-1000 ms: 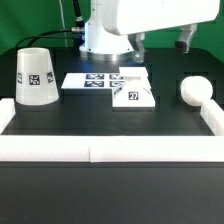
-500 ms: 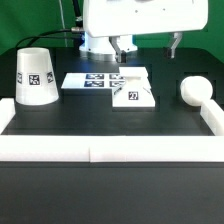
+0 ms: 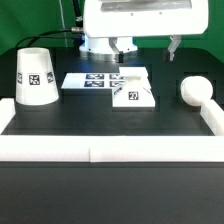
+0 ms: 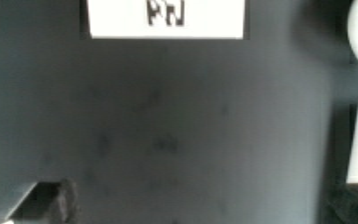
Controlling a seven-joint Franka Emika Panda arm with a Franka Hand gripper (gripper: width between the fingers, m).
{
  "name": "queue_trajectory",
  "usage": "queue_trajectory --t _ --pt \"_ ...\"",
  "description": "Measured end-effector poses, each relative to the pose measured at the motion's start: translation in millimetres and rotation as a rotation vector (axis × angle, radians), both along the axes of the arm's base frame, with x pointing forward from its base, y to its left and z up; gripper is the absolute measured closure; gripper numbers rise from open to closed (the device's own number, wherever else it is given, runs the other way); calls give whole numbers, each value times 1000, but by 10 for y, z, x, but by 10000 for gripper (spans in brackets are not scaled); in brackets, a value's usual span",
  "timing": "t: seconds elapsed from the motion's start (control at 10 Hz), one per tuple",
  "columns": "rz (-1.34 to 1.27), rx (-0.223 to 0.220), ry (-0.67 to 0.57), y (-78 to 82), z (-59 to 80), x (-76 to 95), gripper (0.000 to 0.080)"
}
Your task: Assemble lamp
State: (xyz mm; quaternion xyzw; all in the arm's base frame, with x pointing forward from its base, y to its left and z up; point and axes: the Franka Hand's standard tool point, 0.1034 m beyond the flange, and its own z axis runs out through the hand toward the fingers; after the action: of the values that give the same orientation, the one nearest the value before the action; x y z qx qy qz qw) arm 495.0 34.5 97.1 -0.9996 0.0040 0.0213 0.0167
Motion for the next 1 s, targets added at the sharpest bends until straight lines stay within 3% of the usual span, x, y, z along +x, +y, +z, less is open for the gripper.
queue_trajectory --t 0.4,0.8,1.0 --pt "10 -5 22 -54 -98 -373 100" --pt "12 -5 21 -50 -99 -357 100" --pt "6 -2 16 -79 -193 -498 100"
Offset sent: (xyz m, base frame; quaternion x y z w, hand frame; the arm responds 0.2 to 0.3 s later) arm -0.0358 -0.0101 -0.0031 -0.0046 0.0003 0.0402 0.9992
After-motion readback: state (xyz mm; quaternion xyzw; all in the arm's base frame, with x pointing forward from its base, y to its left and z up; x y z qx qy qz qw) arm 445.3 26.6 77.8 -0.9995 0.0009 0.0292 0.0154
